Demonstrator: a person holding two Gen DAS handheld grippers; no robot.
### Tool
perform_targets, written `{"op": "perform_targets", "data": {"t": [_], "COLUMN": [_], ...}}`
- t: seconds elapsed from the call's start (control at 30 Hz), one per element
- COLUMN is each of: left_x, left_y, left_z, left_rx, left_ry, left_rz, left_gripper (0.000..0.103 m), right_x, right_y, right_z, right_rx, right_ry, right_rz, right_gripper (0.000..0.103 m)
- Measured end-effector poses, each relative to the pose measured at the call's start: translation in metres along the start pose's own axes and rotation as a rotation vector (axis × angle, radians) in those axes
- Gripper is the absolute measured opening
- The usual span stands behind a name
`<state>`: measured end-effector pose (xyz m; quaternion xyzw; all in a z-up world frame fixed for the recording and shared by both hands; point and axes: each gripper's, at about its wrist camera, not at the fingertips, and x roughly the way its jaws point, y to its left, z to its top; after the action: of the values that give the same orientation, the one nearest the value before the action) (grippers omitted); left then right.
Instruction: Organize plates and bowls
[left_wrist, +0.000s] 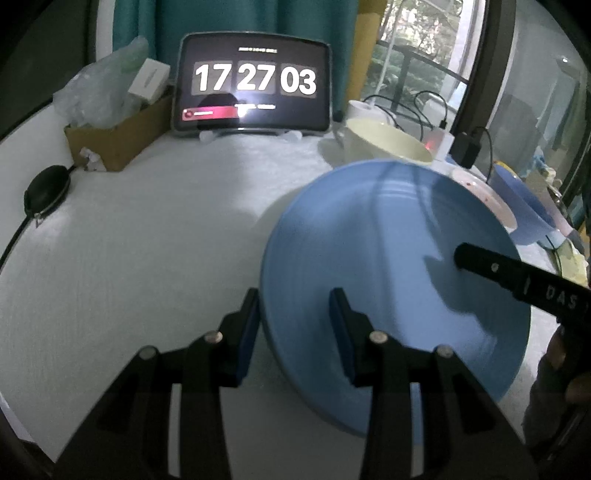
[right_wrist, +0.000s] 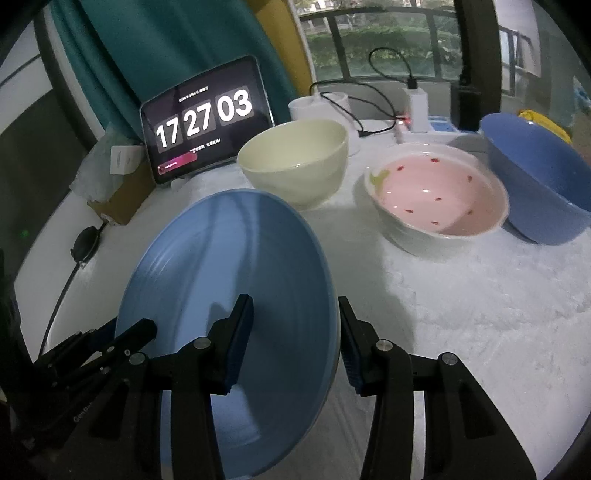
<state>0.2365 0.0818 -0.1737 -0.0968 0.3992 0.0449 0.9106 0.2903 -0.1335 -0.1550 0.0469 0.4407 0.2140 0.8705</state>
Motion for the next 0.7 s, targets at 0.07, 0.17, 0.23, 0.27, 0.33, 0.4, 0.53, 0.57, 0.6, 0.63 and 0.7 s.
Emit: {"op": "perform_targets", "data": {"t": [0.07,0.17,0.23,0.27,0.33,0.4,0.53,0.57,0.6,0.63,0.7], "left_x": [0.005,0.012,0.013,0.014,0.014,0.014,0.014,0.013,0.013,0.012,0.007], "left_y": [0.002,0.004,0.003,0.002,0.001,-0.002,-0.002,-0.001,-0.001,-0.001,-0.001], "left_z": [0.001,0.001,0.001,0.001,0.001,-0.001,0.0,0.001,0.001,0.001,0.0], "left_rx": [0.0,0.005,0.012,0.018,0.029,0.043,0.034,0.031,0.029,0.029,0.026], "left_ry": [0.01,0.022,0.019,0.019,0.012,-0.001,0.002,0.005,0.01,0.014,0.004], "left_rz": [0.004,0.008,0.009,0.012,0.018,0.029,0.031,0.03,0.029,0.03,0.043], "left_gripper": [0.039,0.039,0.039,0.039,0.039,0.039,0.041,0.041,0.041,0.041,0.045], "right_x": [0.008,0.019,0.025,0.026,0.028,0.028,0.027,0.026,0.025,0.024,0.02], "right_y": [-0.002,-0.004,-0.006,-0.007,-0.008,-0.005,0.002,0.001,0.0,-0.002,-0.008], "right_z": [0.0,-0.002,-0.004,-0.004,-0.005,-0.006,-0.006,-0.006,-0.006,-0.006,-0.006], "right_rx": [0.007,0.021,0.025,0.03,0.031,0.013,-0.035,-0.034,-0.033,-0.031,-0.019], "right_ry": [0.01,0.03,0.042,0.045,0.051,0.043,0.03,0.035,0.039,0.04,0.037], "right_rz": [0.007,0.011,0.007,0.01,0.008,-0.011,-0.057,-0.056,-0.061,-0.067,-0.085], "right_gripper": [0.047,0.047,0.048,0.048,0.049,0.049,0.05,0.05,0.05,0.05,0.05]}}
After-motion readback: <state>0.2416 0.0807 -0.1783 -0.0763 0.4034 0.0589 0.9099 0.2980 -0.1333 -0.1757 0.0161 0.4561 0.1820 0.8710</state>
